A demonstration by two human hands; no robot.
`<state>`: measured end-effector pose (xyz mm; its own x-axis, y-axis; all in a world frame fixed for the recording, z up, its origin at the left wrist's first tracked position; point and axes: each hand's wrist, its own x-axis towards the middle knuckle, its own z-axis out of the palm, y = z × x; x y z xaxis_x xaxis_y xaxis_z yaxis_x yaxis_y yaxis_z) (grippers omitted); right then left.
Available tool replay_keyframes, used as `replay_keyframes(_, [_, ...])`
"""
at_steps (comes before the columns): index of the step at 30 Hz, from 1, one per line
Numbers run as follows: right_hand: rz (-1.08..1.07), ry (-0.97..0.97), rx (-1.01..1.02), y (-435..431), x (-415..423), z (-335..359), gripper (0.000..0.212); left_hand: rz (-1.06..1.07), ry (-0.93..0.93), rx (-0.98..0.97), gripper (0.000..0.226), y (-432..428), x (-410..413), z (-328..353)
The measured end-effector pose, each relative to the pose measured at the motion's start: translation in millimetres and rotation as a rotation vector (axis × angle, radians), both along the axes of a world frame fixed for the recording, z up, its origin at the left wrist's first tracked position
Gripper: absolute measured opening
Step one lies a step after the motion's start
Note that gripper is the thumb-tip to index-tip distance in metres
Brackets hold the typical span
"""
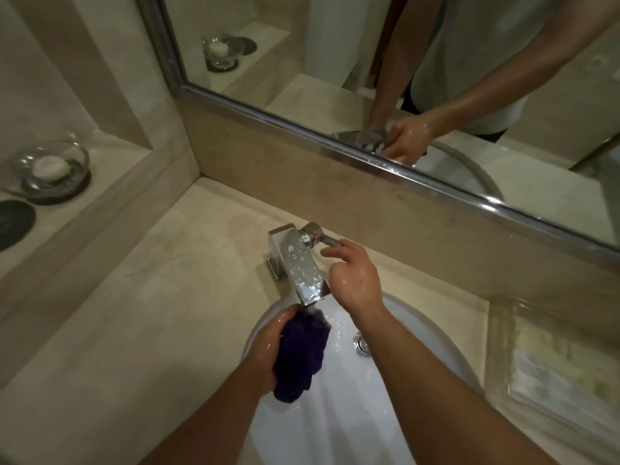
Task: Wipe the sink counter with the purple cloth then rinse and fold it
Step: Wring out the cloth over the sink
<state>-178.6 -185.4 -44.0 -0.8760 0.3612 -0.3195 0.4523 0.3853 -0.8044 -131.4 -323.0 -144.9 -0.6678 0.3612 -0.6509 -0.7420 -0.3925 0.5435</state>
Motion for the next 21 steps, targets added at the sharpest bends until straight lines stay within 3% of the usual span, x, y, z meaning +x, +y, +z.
replay_keyframes(6, [-0.101, 0.017, -0.210, 16, 25, -1, 0.033, -0.013, -0.138, -0.076, 0.052, 8, 2, 11])
replay_keyframes(9, [-0.261, -0.203, -0.318, 10, 71, -23, 0.037, -0.052, -0.163, -0.157, 0.054, 16, 9, 21])
replay_keyframes(12, [-0.459, -0.413, -0.705, -16, 110, -35, 0.045, -0.002, -0.169, -0.270, 0.038, 35, 30, 35])
replay_keyframes(15, [-0.750, -0.261, -0.814, -25, 122, -33, 0.028, 0.122, -0.077, -0.389, 0.017, 58, 52, 51])
replay_keyframes(21, [-1.021, -0.016, -0.830, 2, 117, 5, 0.019, 0.050, 0.228, -0.535, 0.018, 97, 44, 107])
